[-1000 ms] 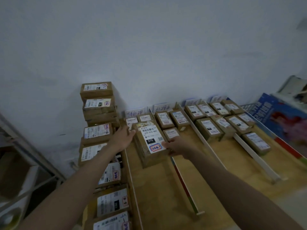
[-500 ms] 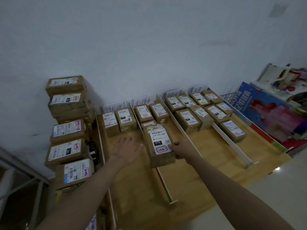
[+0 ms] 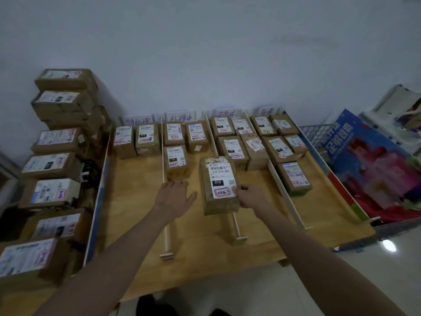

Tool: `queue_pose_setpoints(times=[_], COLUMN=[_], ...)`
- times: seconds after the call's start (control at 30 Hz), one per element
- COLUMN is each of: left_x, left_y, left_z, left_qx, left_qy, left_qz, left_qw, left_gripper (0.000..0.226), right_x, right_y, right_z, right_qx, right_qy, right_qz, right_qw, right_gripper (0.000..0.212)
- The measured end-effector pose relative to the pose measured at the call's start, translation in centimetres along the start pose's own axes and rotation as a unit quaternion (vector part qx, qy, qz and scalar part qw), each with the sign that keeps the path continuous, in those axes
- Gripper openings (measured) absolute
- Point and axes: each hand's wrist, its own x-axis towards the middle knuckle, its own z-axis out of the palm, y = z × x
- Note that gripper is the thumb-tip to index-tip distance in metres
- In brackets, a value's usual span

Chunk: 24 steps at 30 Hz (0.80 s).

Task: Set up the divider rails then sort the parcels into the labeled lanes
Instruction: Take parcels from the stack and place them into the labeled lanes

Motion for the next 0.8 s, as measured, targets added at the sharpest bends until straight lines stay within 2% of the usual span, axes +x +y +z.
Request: queue_pose_setpoints(times=[0.4,0.57,0.8], left_x=[4.1,7.9,12.4], left_y=[8.9,11.0,12.2], left_z=[1.3,3.1,6.3], left_qx=[0.002,-0.007,-0.029], left_qy=[-0.009,-0.027,-0.067], left_qz=[-0.001,0.003,-0.043], left_qw=[1.0,1.0,0.996], left_gripper=[0.059,0.056,0.057], right_x=[4.4,8.5,13.7], right_y=[7.1,9.0,10.1], right_z=[-8.4,-9.3,-7.8], right_qx=[0.007,0.0,-0.057], right_qy=[0.01,-0.001,-0.048], right_qz=[0.029,0.036,0.035], right_qw=[1.0,0.999,0.997], right_gripper=[0.033,0.034,0.03])
